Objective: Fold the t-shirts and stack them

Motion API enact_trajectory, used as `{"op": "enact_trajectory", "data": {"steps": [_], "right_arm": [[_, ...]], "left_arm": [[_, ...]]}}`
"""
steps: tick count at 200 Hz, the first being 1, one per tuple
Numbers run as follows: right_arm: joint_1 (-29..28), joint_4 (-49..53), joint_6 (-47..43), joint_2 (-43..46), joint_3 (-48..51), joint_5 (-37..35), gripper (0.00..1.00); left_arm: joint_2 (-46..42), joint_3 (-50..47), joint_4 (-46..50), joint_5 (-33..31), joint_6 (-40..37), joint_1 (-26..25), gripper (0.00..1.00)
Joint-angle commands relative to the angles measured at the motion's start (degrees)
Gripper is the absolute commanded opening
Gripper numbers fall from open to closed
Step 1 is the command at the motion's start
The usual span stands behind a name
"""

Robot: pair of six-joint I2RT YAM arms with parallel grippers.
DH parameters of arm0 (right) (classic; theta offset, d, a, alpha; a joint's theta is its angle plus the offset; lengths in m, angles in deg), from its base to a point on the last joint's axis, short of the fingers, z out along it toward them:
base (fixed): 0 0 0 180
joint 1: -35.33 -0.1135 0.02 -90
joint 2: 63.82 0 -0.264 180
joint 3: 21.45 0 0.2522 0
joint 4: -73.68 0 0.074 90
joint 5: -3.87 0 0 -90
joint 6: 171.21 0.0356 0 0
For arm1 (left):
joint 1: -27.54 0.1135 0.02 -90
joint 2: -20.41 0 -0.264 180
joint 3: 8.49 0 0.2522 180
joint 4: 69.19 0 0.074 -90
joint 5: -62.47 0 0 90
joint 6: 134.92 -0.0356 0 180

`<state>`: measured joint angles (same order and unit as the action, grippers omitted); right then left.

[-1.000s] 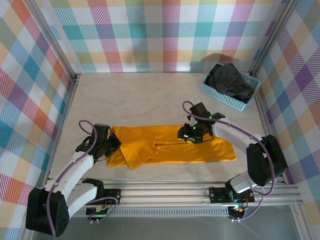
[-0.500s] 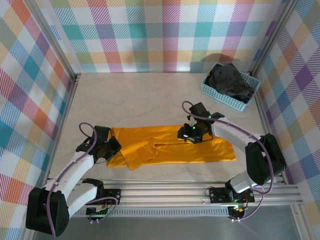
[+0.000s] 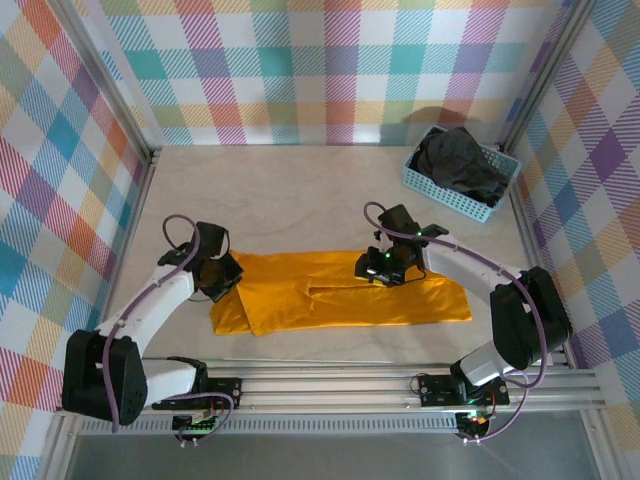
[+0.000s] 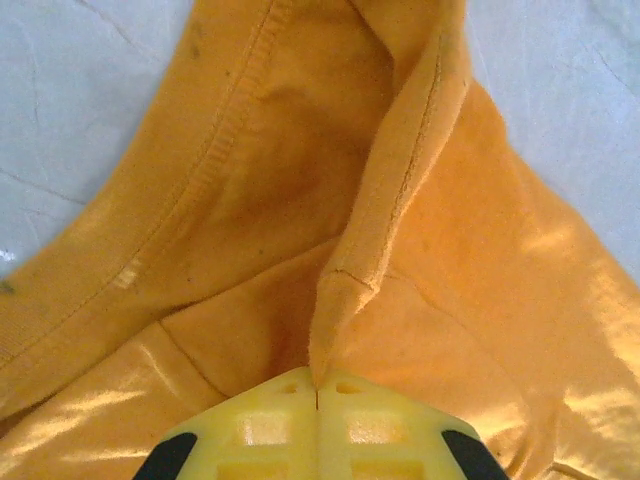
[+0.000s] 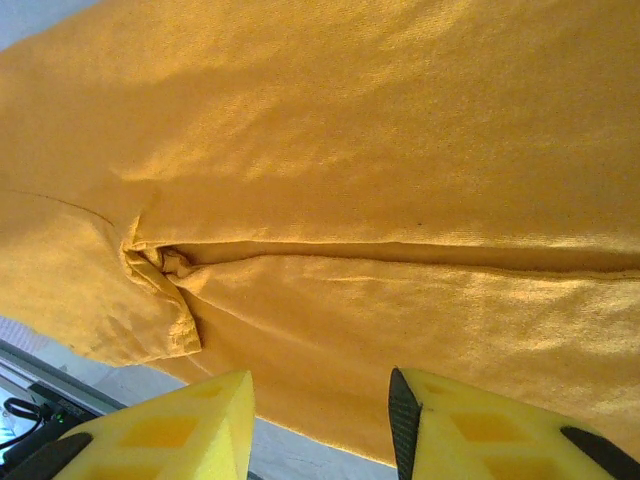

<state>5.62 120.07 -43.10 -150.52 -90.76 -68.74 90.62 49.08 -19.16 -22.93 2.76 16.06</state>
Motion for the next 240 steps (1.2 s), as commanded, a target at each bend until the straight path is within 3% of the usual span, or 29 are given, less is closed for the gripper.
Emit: {"op": "enact_trajectory", "data": {"steps": [1, 88, 118, 134, 153, 165, 201, 240], "right_arm": [[-0.3, 1.5, -0.8, -0.3, -1.6, -0.3, 0.41], [-0.2, 1.3, -0.7, -0.7, -0.7, -1.0, 0.41], [-0.2, 1.3, -0.6, -0.6, -0.5, -1.0, 0.41], [-0.2, 1.3, -0.7, -0.6, -0.6, -1.1, 0.41], [-0.2, 1.2, -0.7, -0.7, -0.6, -0.9, 0.41], [-0.2, 0.9, -0.6, -0.9, -0.6, -0.6, 0.41], [-0.2, 1.0, -0.5, -0.6, -0.9, -0.5, 0.41], [-0.2, 1.5, -0.8, 0.1, -0.4, -1.0, 0.41]], "left_arm": [[2.1, 3.4, 4.1, -2.7, -2.0, 0.7, 0.0], [12.6, 8.1, 5.2, -7.3, -3.6, 0.9, 0.0], [12.5, 8.0, 4.2, -8.3, -3.0, 0.9, 0.0], [7.9, 6.1, 1.6, -7.3, -2.5, 1.0, 0.15], [1.4, 3.5, -2.7, -6.7, -2.6, 1.0, 0.48], [0.3, 3.3, -4.2, -6.3, -3.9, 1.7, 0.6], [8.6, 6.4, -5.3, -2.9, -7.6, 5.1, 0.61], [15.8, 9.3, -8.2, -1.8, -8.7, 5.5, 0.53]]}}
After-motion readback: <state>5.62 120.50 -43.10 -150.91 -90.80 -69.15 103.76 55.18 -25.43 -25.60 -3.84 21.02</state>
